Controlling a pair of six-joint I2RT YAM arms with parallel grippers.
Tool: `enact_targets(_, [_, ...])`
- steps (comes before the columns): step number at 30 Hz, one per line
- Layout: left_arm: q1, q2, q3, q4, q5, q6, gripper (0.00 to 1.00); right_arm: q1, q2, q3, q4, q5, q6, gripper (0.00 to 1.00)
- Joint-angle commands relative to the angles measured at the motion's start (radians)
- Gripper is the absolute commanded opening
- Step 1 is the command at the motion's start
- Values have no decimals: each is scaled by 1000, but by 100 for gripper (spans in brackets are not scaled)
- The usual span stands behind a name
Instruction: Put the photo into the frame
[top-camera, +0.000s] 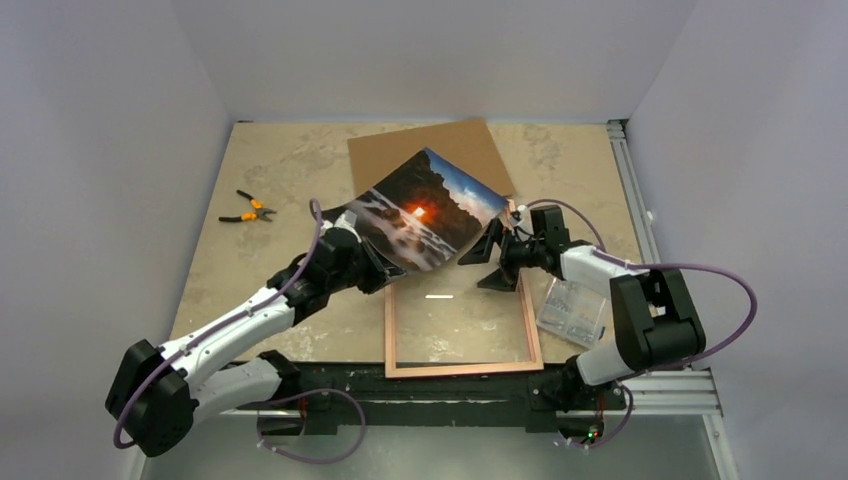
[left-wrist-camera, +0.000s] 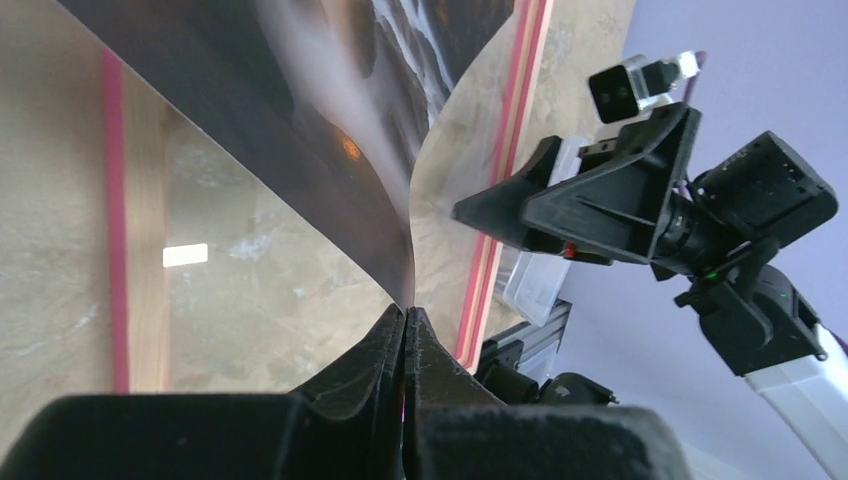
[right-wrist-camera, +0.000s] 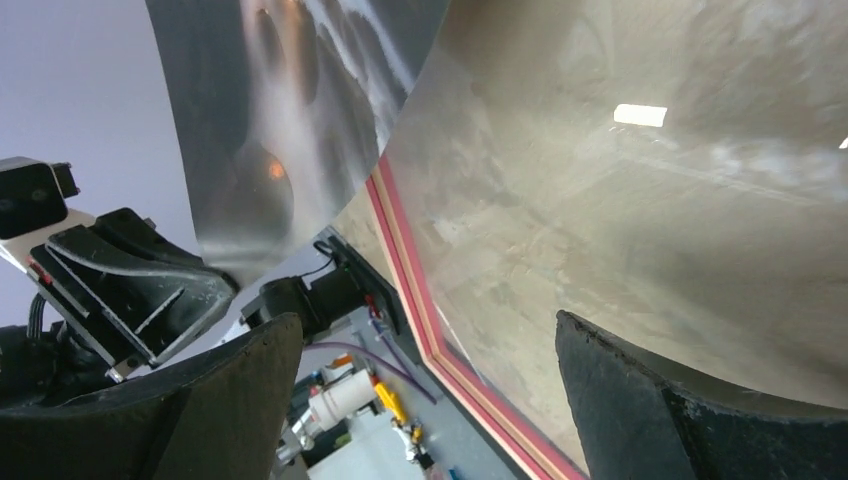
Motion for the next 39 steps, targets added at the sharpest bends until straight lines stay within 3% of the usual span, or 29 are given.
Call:
enact_targets(1, [-65, -2, 3, 99, -73, -89, 0, 80, -44, -46, 222, 0, 163, 95])
enact_targets(8, [-130, -4, 12, 153, -65, -111, 0, 177, 24, -77, 561, 10, 387, 89])
enact_targets(11, [-155, -15, 20, 148, -64, -106, 0, 180, 67, -75, 669, 12, 460, 81])
enact_targets(14, [-182, -35, 19, 137, -82, -110, 0, 181, 100, -59, 718, 11, 494, 56])
enact_targets(16, [-197, -49, 18, 120, -96, -107, 0, 181, 104, -49, 710, 17, 483, 29])
enact_targets(18, [-203, -60, 16, 103, -109, -100, 6, 182, 102, -27, 630, 28, 425, 13])
enact_targets(20, [-206, -75, 12, 82, -116, -92, 21, 181, 95, -3, 518, 40, 339, 1])
enact_targets(22, [-206, -93, 14, 51, -141, -79, 33, 181, 84, 21, 421, 43, 260, 0])
enact_targets(25, [-206, -126, 24, -21, -173, -53, 58, 177, 58, 67, 292, 48, 146, 0])
enact_targets(29, [-206, -162, 66, -156, -227, 7, 83, 167, 15, 207, -3, 116, -56, 0])
enact_targets(39, [-206, -179, 196, -405, -349, 150, 89, 133, -60, 666, -679, 385, -436, 0])
